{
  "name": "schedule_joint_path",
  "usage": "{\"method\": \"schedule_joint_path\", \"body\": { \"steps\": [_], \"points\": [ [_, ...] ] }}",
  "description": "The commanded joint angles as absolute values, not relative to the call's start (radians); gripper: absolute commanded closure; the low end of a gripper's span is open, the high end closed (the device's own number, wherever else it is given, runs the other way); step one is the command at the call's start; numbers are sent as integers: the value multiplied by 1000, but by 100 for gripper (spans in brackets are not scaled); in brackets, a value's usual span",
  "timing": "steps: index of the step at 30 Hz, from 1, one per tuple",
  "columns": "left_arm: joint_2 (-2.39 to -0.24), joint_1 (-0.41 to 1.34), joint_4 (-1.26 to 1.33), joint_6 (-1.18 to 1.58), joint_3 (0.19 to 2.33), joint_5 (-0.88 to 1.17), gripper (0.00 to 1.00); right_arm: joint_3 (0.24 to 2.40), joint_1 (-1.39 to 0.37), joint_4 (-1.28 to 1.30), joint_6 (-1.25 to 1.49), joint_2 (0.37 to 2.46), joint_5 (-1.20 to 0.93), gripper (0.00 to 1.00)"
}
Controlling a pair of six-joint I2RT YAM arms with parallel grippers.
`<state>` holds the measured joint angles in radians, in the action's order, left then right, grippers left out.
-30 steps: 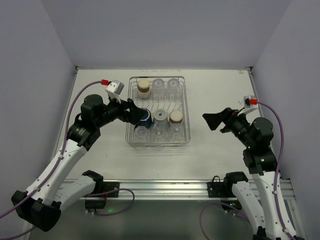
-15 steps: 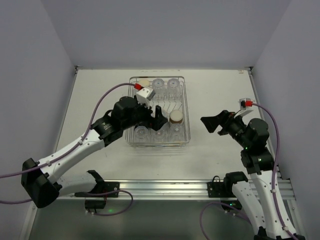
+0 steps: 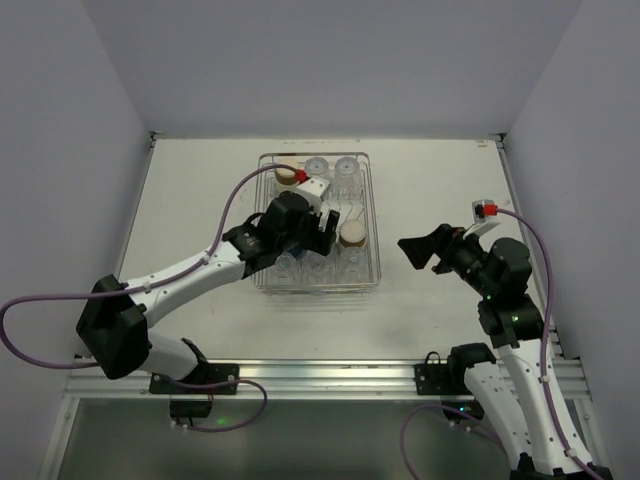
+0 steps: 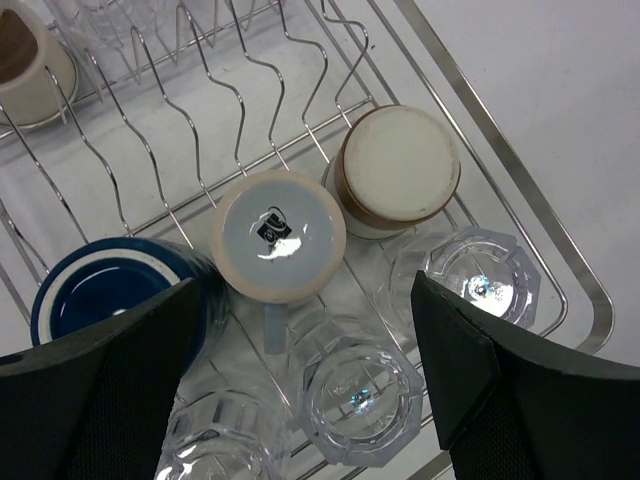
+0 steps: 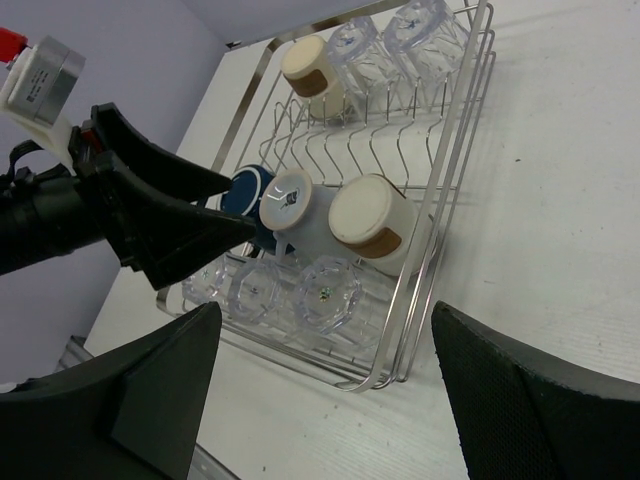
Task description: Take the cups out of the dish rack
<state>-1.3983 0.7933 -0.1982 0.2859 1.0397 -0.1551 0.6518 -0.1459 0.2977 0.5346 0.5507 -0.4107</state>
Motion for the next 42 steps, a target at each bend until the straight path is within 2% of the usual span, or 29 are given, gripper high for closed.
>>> {"method": "schedule_joint_path", "body": {
  "steps": [1, 9, 22, 28, 29, 31, 34, 37, 42],
  "points": [
    [-1442, 798, -130, 247, 1106, -202, 11, 667, -152, 276, 522, 555, -425, 12],
    [-1526, 798, -126, 236, 1118, -213, 16, 692, -152, 310, 494, 545, -390, 12],
    [-1603, 798, -75, 227, 1112, -232, 15, 692, -153, 302, 508, 555, -416, 13],
    [-1614, 796, -57, 218, 1112, -250, 21, 692, -153, 304, 511, 557, -419, 13],
    [-1614, 796, -51, 219, 1112, -250, 28, 690, -152, 301, 511, 557, -419, 13],
    [-1614, 798, -40, 218, 1114, -249, 35, 690, -153, 301, 514, 561, -423, 13],
    [-1609, 798, -35, 219, 1115, -255, 61, 692, -153, 301, 514, 560, -425, 13],
    [-1592, 798, -32, 221, 1112, -275, 75, 692, -153, 296, 517, 558, -423, 13],
    [-1528, 796, -31, 219, 1126, -322, 79, 675, -175, 250, 557, 581, -445, 13]
  ]
}}
